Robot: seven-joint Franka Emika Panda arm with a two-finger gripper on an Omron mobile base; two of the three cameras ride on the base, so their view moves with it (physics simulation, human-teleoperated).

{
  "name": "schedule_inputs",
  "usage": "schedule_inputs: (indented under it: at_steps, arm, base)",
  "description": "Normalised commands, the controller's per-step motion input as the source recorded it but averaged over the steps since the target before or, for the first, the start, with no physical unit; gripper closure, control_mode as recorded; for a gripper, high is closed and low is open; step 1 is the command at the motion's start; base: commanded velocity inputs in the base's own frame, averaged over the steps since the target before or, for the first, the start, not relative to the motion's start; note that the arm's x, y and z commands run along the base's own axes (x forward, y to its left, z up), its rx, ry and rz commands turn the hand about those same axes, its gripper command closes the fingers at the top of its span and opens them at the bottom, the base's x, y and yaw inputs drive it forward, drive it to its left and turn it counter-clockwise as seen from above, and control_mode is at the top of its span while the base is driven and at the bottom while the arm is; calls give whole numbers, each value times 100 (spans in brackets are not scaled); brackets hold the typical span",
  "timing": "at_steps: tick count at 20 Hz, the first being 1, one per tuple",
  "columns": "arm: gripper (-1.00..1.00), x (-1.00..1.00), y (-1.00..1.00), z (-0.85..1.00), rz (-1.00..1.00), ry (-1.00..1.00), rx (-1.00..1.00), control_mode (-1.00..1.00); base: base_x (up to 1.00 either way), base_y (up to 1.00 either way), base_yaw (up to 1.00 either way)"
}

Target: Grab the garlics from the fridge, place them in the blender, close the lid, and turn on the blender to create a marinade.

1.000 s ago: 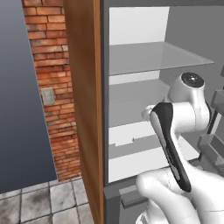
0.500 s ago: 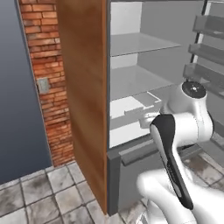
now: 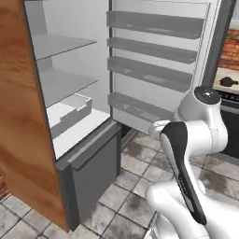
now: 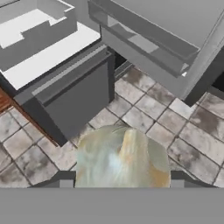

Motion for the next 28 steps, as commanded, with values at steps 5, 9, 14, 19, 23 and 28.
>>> schedule_inputs:
  at_steps: [5,9,14,19,23,28]
  arm:
    - [100,0,0,0,0,0,0,100]
    - [100,0,0,0,0,0,0,100]
    - [100,0,0,0,0,0,0,100]
    - [100,0,0,0,0,0,0,100]
    - [100,0,0,0,0,0,0,100]
    - [100,0,0,0,0,0,0,100]
  base:
    - [0,-48,-79]
    - [0,-88,-70]
    - [11,-100,-54]
    - [99,-36,-24]
    - [100,25,-25]
    - [100,12,-23]
